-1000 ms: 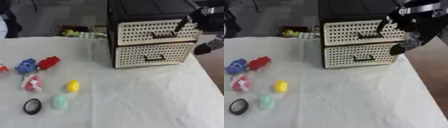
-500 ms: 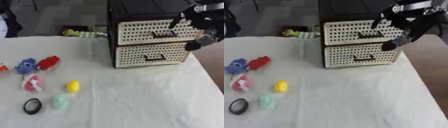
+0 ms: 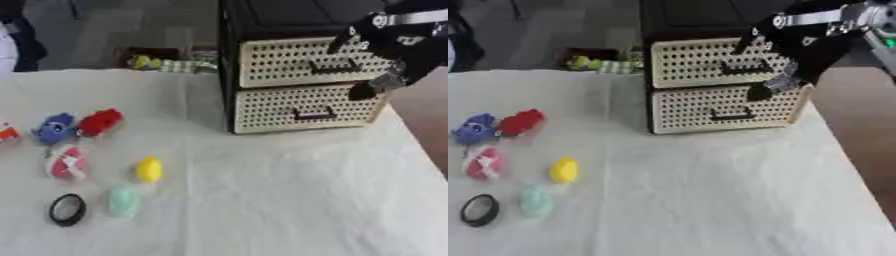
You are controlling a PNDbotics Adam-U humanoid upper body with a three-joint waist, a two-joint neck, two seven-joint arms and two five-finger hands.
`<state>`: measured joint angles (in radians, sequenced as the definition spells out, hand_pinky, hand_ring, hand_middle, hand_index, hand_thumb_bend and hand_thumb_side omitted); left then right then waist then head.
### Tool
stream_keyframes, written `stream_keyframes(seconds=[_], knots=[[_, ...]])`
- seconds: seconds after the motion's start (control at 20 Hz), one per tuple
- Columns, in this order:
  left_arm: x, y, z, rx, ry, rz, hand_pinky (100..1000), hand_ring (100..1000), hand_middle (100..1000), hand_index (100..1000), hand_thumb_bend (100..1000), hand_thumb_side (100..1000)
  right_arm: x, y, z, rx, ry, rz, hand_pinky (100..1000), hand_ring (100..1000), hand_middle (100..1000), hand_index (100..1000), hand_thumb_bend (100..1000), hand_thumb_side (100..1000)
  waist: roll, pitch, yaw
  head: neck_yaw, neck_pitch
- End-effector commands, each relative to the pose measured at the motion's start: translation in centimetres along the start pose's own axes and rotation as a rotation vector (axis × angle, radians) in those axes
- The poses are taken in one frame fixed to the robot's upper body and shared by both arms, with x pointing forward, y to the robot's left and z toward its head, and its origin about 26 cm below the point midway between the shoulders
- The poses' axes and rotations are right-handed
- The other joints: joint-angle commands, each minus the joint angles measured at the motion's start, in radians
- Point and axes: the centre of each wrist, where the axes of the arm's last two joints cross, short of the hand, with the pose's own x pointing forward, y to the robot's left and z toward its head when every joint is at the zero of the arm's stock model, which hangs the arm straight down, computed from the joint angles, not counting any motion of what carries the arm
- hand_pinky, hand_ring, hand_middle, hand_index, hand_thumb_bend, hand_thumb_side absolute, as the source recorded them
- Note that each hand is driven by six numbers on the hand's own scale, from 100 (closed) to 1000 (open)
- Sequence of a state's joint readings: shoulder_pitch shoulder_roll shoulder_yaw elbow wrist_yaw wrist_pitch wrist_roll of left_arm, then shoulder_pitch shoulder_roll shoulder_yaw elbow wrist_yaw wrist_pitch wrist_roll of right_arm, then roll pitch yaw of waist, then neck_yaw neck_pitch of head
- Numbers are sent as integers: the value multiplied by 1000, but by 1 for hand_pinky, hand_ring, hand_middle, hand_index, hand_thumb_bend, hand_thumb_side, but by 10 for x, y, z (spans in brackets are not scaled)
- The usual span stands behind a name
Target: Pick up objects from table and place into drawer.
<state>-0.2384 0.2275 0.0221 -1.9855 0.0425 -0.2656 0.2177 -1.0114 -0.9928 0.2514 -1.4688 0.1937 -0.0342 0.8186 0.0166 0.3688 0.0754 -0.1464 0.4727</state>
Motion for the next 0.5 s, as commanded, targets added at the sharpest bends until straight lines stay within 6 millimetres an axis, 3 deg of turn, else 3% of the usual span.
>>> stream_keyframes(seconds=[0.05, 0.5], knots=[[5, 0, -5, -13, -26, -6, 352, 590, 602, 786, 100, 881, 0, -10, 6, -39, 33, 33, 100, 100, 100, 859, 629, 527, 0, -17, 2, -4, -8], [5, -2, -4, -15, -21, -2, 352, 591, 602, 786, 100, 886, 0, -8, 3, -40, 86, 84, 100, 100, 100, 852, 616, 536, 0, -13, 3, -6, -5]])
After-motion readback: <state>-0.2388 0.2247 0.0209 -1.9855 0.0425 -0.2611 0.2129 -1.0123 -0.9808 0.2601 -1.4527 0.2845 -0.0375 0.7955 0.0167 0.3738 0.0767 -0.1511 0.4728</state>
